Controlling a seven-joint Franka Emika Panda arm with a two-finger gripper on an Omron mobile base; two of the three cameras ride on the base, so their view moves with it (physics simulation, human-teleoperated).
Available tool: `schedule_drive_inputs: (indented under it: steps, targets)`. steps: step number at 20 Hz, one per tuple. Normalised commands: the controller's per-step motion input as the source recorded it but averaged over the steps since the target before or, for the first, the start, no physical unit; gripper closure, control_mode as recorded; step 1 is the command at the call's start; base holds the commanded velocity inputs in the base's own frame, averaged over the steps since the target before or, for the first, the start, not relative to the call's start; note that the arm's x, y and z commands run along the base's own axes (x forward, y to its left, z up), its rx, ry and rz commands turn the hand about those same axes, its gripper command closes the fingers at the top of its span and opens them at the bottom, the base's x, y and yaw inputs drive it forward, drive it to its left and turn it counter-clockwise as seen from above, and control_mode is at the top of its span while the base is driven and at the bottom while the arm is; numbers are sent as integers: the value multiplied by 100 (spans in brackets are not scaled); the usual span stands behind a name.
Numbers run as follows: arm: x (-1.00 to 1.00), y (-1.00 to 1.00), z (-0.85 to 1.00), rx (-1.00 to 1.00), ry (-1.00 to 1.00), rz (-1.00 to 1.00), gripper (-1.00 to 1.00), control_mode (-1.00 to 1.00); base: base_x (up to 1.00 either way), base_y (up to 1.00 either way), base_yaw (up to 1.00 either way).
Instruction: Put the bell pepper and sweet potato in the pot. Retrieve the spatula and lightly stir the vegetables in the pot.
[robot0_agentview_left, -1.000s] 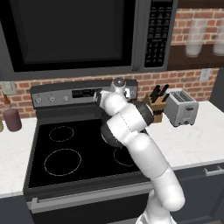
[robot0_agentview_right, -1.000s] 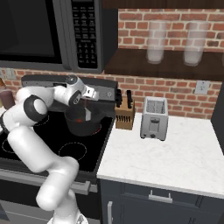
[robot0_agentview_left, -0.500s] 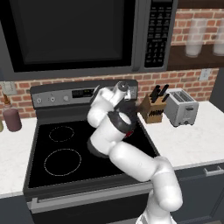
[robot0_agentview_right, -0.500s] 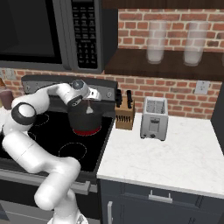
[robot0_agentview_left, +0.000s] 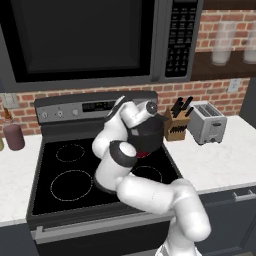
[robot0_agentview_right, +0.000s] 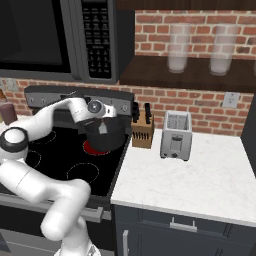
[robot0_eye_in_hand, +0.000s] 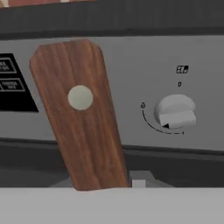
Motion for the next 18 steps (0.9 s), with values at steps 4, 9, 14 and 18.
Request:
schedule_drive_inputs:
  steps: [4, 9, 14, 18]
  targets:
    - [-54, 15, 8, 0, -1, 0, 100, -100, 0, 0, 0]
    - [-70, 21, 25, 0, -1, 0, 100, -100, 0, 0, 0]
    - [-61, 34, 29, 0, 0, 0, 100, -100, 0, 0, 0]
    - [-18, 40, 12, 0, -1, 0, 100, -100, 0, 0, 0]
